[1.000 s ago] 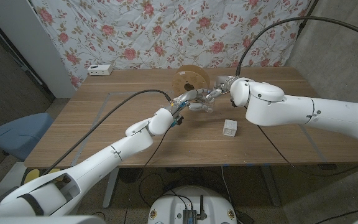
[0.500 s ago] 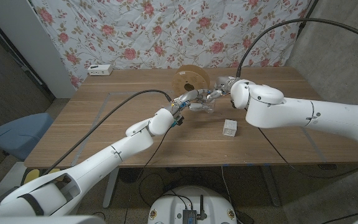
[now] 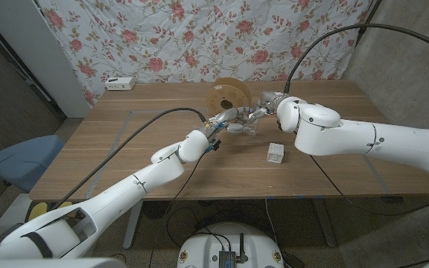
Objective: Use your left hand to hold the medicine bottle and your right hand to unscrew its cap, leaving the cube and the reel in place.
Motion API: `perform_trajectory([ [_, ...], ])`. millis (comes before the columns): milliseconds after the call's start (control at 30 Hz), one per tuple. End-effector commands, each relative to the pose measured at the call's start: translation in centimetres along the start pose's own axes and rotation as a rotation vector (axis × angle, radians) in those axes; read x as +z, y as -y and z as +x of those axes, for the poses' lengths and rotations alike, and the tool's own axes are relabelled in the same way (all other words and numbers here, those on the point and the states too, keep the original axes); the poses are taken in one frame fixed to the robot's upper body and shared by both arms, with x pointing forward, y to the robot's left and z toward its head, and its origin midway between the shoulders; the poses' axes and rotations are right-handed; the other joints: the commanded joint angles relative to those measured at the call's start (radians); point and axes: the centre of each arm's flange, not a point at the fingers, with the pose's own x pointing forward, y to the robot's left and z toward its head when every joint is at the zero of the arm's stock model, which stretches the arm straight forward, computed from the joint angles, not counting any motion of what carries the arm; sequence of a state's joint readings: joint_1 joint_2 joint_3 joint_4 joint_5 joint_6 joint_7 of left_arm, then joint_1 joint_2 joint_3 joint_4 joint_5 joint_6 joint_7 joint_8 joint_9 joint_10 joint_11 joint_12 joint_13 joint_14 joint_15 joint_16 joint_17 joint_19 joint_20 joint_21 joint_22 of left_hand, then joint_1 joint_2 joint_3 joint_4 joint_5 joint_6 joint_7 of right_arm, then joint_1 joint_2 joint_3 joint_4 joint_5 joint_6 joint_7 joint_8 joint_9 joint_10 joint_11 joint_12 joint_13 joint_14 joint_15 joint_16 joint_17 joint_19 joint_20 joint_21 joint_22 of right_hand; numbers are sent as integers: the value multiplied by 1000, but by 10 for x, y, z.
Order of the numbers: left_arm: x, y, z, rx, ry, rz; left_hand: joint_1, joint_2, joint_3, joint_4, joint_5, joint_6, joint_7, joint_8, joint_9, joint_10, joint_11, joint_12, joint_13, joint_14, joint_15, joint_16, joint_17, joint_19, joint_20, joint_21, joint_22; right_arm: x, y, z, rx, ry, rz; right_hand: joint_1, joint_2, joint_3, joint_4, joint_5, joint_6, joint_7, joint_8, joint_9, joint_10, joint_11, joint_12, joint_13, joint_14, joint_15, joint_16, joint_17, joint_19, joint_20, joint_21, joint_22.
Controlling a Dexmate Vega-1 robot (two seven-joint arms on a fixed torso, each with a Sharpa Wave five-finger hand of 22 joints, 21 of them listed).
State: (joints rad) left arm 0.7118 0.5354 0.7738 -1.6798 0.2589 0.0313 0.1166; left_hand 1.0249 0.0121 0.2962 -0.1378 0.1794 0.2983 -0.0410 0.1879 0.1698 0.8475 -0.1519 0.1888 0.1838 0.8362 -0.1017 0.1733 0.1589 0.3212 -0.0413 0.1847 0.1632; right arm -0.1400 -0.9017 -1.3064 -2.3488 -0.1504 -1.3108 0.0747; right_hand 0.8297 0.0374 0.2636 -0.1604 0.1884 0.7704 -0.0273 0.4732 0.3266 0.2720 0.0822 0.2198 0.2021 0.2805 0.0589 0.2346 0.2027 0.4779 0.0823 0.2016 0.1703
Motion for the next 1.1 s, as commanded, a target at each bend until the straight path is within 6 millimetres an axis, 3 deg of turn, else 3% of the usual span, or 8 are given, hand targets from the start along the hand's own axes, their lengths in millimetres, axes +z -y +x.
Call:
perform_trajectory([
  [33, 0, 1, -2, 0, 0, -3, -9, -2, 8, 0, 4, 3, 0, -3, 5, 3, 1, 3, 2, 6, -101, -3, 0, -6, -90, 0, 3, -1, -2, -1, -18, 14, 22, 28, 9, 10, -6, 7, 25, -9, 14, 7, 16, -2, 5, 4, 6, -6, 6, 2, 8, 3, 5, 1],
  [500, 0, 1, -1, 1, 6, -4, -10, -1, 13, 0, 4, 4, 1, -2, 5, 3, -1, 3, 2, 7, -100, -2, 0, -6, -90, 0, 3, -3, -1, -2, -30, 32, 66, 66, 25, 27, -12, 7, 21, -24, 15, 0, 36, -18, 4, 3, 21, -31, 11, 3, 11, -3, 1, 1],
  [567, -1, 1, -1, 0, 5, -3, -11, -1, 13, 0, 4, 5, 1, -2, 5, 5, 1, 4, 2, 7, -99, -2, 0, -5, -91, 0, 3, -4, -1, -2, -22, 34, 74, 95, 32, 40, -20, 7, 17, -25, 13, -3, 37, -17, 1, 3, 22, -34, 9, 2, 10, -5, 0, 1],
  [733, -1, 0, -1, 1, 5, -2, -12, -1, 14, 0, 4, 4, 0, -2, 5, 3, -2, 3, 2, 8, -100, -2, 0, -5, -91, 0, 3, -5, -1, 0, -4, 43, 90, 143, 41, 62, -26, 5, 4, -33, 5, -10, 34, -24, -5, 3, 21, -36, 4, -1, 5, -9, -4, 1],
  [1100, 0, 1, -2, 1, 5, -3, -14, -1, 17, 0, 4, 4, 0, -3, 5, 5, 0, 4, 2, 9, -100, -2, 0, -5, -91, 0, 3, -10, -1, 1, 46, 61, 133, 191, 57, 84, -21, 7, -42, -50, -20, -22, 21, -33, -15, 4, 14, -40, -2, -1, 0, -18, -7, 1],
])
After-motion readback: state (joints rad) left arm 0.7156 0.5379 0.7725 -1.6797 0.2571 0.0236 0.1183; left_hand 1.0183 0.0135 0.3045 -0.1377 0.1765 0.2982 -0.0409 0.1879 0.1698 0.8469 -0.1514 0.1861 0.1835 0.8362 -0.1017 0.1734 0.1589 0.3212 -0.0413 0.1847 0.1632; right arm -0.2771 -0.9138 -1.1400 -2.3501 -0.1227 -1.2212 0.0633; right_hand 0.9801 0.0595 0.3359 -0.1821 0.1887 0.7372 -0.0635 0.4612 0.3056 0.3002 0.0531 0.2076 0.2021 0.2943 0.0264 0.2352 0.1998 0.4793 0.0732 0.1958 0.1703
